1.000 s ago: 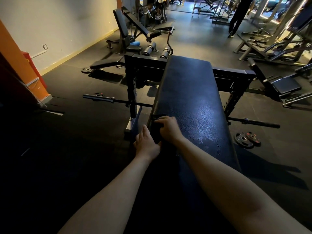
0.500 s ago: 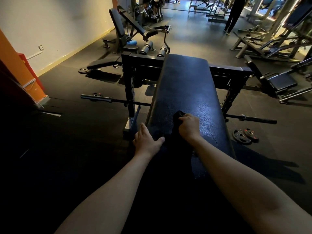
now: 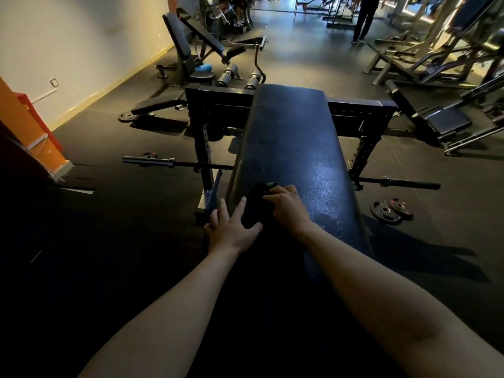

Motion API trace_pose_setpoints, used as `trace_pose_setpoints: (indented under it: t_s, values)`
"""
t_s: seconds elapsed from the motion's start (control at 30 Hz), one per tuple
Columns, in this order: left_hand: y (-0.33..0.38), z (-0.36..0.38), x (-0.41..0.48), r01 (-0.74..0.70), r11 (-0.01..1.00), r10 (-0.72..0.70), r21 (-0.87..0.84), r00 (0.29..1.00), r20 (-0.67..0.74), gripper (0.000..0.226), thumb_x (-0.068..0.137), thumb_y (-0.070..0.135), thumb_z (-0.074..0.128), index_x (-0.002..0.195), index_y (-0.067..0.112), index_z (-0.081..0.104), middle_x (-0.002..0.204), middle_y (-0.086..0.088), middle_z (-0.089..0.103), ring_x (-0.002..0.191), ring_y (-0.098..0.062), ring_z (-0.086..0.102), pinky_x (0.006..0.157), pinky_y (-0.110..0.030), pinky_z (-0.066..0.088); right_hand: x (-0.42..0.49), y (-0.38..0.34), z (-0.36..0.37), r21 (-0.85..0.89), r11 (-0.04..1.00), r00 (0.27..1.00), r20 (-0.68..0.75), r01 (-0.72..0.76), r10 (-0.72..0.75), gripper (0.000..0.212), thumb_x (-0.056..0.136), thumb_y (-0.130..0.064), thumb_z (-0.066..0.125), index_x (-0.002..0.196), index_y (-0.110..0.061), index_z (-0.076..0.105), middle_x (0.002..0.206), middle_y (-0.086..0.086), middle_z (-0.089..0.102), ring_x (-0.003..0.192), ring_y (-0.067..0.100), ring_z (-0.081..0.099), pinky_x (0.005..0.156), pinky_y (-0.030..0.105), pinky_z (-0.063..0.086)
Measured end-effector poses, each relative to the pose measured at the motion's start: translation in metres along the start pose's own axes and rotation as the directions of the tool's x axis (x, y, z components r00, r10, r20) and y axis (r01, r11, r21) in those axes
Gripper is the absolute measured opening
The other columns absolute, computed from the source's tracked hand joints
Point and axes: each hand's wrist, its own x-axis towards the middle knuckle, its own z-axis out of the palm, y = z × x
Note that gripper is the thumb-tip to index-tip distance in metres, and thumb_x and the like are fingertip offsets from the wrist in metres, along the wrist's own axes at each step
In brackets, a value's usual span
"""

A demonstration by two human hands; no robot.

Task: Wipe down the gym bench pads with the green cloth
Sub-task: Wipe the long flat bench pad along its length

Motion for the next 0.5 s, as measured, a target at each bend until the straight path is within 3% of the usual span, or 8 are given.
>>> trace_pose_setpoints:
  t_s: [0.2,0.3,0.4,0.47,0.5]
  values:
    - [0.009,0.012,-0.005,0.031,0.991,-0.021,0.128,0.997,-0.08,0.077,0.09,0.069,0.047,0.156,0.047,0.012,0.167,-0.008,-0.013,0.151,-0.033,-0.013,0.117,-0.063,-0.004,-0.039,0.071,-0.023,-0.083,0.947,0.949,-0.082,-0.309,0.303,0.049,0.092,-0.002,0.046,0.127,-0.028,0.067,0.141,0.0,0.054,0.117,0.036,0.041,0.096,0.04,0.043]
    - [0.013,0.01,-0.005,0.037,0.991,-0.03,0.129,0.998,-0.055,0.077,0.091,0.066,0.048,0.156,0.046,0.013,0.166,-0.009,-0.014,0.151,-0.033,-0.015,0.117,-0.062,-0.008,-0.027,0.059,-0.023,0.012,0.932,0.923,-0.129,-0.363,0.362,0.047,0.089,0.001,0.046,0.123,-0.022,0.069,0.137,0.007,0.055,0.115,0.037,0.042,0.099,0.035,0.035]
    - [0.021,0.003,-0.004,-0.018,0.993,0.018,0.117,1.0,-0.001,0.075,0.095,0.055,0.052,0.157,0.041,0.013,0.167,-0.006,-0.013,0.151,-0.032,-0.016,0.117,-0.06,-0.009,-0.009,0.022,-0.021,0.119,0.985,0.991,-0.029,-0.124,0.128,0.048,0.093,-0.003,0.051,0.136,-0.022,0.06,0.144,0.007,0.049,0.125,0.035,0.04,0.11,0.035,0.03]
    - [0.033,0.002,-0.002,-0.087,0.982,0.086,0.167,0.996,0.01,0.071,0.097,0.049,0.051,0.158,0.038,0.017,0.168,-0.002,-0.004,0.152,-0.03,-0.007,0.119,-0.059,-0.003,-0.007,0.008,-0.02,0.084,0.995,0.992,0.11,0.051,-0.06,0.044,0.096,-0.014,0.053,0.138,-0.026,0.057,0.148,0.003,0.045,0.127,0.031,0.036,0.11,0.038,0.033]
    - [0.04,0.004,-0.001,-0.111,0.974,0.107,0.196,0.994,0.028,0.071,0.097,0.05,0.051,0.158,0.037,0.018,0.168,0.0,0.002,0.151,-0.029,-0.002,0.12,-0.058,0.001,-0.009,0.009,-0.02,0.046,0.996,0.986,0.146,0.076,-0.082,0.042,0.097,-0.018,0.054,0.137,-0.028,0.058,0.149,0.002,0.044,0.127,0.03,0.035,0.11,0.039,0.035]
